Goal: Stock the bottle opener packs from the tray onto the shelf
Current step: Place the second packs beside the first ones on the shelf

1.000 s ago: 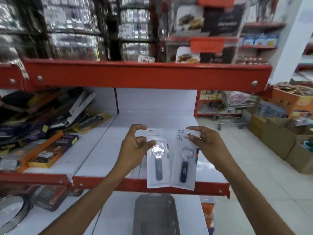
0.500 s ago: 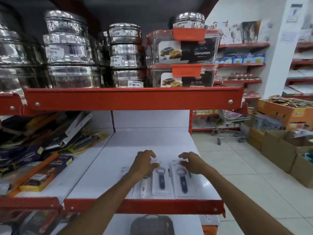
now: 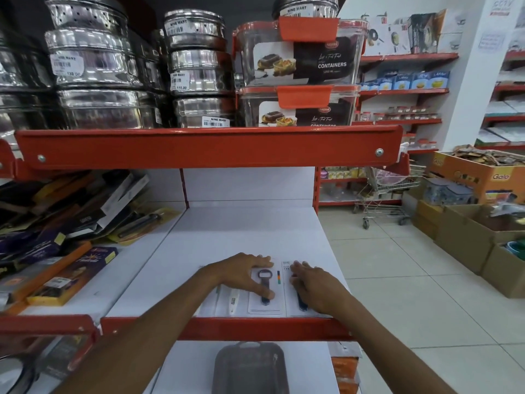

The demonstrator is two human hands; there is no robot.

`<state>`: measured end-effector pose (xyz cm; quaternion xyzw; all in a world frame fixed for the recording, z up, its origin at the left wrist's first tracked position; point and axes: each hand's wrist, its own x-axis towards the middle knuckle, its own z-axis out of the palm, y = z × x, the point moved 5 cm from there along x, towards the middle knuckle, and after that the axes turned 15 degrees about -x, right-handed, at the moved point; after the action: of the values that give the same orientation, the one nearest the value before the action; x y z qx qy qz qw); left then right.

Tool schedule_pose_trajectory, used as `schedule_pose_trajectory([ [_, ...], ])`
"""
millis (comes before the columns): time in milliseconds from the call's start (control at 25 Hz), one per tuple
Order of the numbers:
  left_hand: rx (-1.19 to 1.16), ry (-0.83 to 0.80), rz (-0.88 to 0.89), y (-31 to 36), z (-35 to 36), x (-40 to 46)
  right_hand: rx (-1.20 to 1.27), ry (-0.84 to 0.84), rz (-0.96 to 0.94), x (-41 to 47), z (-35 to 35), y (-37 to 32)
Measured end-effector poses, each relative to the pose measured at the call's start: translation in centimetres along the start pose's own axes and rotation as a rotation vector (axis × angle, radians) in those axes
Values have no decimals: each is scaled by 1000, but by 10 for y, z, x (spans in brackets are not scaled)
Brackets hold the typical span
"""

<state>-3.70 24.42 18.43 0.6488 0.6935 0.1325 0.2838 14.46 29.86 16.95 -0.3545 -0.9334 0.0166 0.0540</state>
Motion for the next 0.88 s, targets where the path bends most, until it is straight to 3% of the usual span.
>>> schedule_pose_trajectory([
  [600,-4,9,52,-3,16,-8,-90,147,-6,-12,-2,-1],
  [880,4,7,51,2,16,-14,-75,118,15,-13,-5,-4],
])
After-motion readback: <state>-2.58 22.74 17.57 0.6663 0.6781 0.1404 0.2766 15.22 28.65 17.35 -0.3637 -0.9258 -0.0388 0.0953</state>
